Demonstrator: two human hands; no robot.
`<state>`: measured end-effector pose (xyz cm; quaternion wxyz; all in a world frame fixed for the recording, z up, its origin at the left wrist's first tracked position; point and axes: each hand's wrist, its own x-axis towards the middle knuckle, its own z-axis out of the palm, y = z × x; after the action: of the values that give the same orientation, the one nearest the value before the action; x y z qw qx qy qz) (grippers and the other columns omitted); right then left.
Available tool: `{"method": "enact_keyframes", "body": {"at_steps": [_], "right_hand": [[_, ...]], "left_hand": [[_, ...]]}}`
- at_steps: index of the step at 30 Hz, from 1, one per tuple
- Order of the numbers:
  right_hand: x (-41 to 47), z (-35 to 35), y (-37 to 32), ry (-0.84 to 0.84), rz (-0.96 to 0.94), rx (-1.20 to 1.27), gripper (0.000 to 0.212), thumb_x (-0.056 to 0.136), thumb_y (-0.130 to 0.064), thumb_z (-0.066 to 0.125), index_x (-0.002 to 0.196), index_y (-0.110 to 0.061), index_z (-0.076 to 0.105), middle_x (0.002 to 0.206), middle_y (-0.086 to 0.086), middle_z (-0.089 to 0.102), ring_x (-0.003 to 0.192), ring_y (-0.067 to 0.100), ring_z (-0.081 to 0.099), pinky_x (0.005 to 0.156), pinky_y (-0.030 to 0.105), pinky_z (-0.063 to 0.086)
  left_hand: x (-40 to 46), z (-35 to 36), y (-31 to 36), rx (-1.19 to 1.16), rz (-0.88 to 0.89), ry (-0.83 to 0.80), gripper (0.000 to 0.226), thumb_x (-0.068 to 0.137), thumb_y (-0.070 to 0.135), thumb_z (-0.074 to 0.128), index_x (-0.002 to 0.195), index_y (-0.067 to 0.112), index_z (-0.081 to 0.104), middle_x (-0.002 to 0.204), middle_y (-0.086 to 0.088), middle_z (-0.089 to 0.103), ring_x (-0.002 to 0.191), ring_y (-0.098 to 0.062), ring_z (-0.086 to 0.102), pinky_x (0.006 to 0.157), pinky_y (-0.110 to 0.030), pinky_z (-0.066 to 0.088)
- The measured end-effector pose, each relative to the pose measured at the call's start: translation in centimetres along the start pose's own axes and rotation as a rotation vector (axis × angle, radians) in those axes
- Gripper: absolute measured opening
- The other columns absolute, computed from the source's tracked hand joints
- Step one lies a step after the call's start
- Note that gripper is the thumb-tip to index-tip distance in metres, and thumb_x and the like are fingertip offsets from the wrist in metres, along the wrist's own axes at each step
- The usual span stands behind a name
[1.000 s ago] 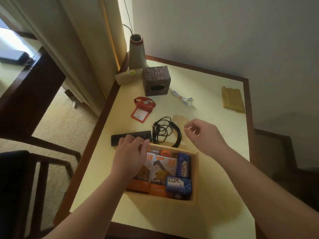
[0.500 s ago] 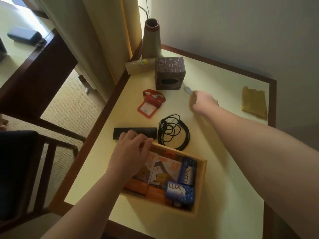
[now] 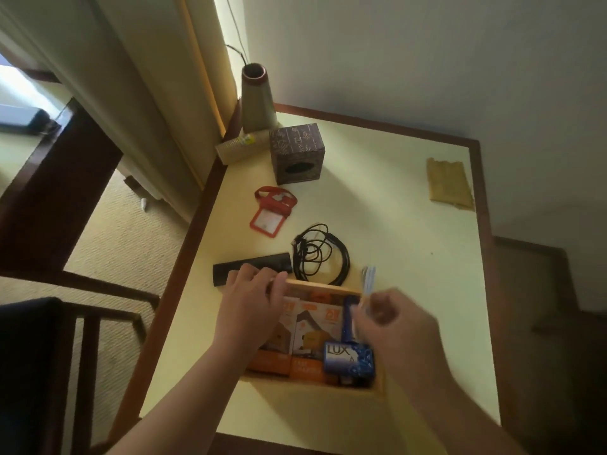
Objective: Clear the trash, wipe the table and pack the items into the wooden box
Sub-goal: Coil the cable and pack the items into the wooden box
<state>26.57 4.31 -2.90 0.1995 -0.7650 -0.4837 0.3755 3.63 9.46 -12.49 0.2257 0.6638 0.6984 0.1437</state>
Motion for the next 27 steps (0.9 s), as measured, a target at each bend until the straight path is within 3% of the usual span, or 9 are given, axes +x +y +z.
{"method": "enact_keyframes", "body": {"at_steps": [4, 9, 15, 18, 22, 27], "right_hand": [[-3.1, 2.9, 2.8, -0.014, 0.045, -0.293, 0.03, 0.089, -0.047, 0.078, 0.104, -0.036, 0.054, 0.102, -0.018, 0.057, 0.087, 0.001, 0.06, 0.059, 0.012, 0.049], [-2.7, 4.1, 2.4, 0.062, 0.091, -0.438, 0.038, 0.089, -0.058, 0.072, 0.1, -0.039, 0.04, 0.094, -0.017, 0.058, 0.079, 0.005, 0.062, 0.065, 0.023, 0.059], [-1.7, 4.9, 1.2, 0.018, -0.045, -0.63, 0.039, 0.096, -0.056, 0.061, 0.125, -0.04, 0.04, 0.122, -0.014, 0.049, 0.109, 0.009, 0.051, 0.081, 0.022, 0.056], [-1.0, 5.6, 0.4, -0.07, -0.038, -0.61, 0.034, 0.102, -0.048, 0.055, 0.133, -0.037, 0.043, 0.124, -0.012, 0.055, 0.111, 0.01, 0.055, 0.087, 0.029, 0.058], [-0.3, 5.5, -0.5, -0.08, 0.098, -0.601, 0.02, 0.103, -0.04, 0.054, 0.121, -0.031, 0.051, 0.106, -0.009, 0.06, 0.096, 0.013, 0.064, 0.085, 0.035, 0.061], [-1.6, 3.9, -0.6, 0.0, 0.124, -0.483, 0.013, 0.105, -0.044, 0.054, 0.102, -0.034, 0.047, 0.098, -0.014, 0.054, 0.087, 0.01, 0.064, 0.074, 0.022, 0.061]], "left_hand": [[0.0, -0.1, -0.1, 0.003, 0.006, -0.023, 0.035, 0.106, 0.054, 0.039, 0.113, 0.031, 0.064, 0.106, 0.01, 0.052, 0.102, -0.012, 0.044, 0.083, -0.03, 0.043], [0.2, 0.0, -0.2, 0.036, -0.006, -0.03, 0.041, 0.106, 0.057, 0.034, 0.118, 0.031, 0.064, 0.113, 0.007, 0.055, 0.105, -0.01, 0.038, 0.087, -0.03, 0.041], [0.1, -0.2, -0.2, 0.023, 0.006, -0.003, 0.039, 0.106, 0.054, 0.039, 0.118, 0.029, 0.066, 0.113, 0.005, 0.058, 0.103, -0.009, 0.037, 0.088, -0.03, 0.043], [0.2, -0.4, -0.1, 0.012, 0.014, -0.002, 0.038, 0.106, 0.053, 0.04, 0.116, 0.028, 0.067, 0.109, 0.007, 0.057, 0.101, -0.009, 0.038, 0.088, -0.031, 0.044], [0.3, -0.4, -0.2, 0.001, 0.009, -0.021, 0.039, 0.106, 0.054, 0.038, 0.117, 0.029, 0.066, 0.107, 0.009, 0.053, 0.101, -0.01, 0.038, 0.09, -0.034, 0.047], [0.3, -0.3, -0.2, 0.003, 0.007, -0.027, 0.039, 0.106, 0.055, 0.037, 0.116, 0.03, 0.066, 0.108, 0.009, 0.055, 0.101, -0.01, 0.041, 0.089, -0.033, 0.049]]}}
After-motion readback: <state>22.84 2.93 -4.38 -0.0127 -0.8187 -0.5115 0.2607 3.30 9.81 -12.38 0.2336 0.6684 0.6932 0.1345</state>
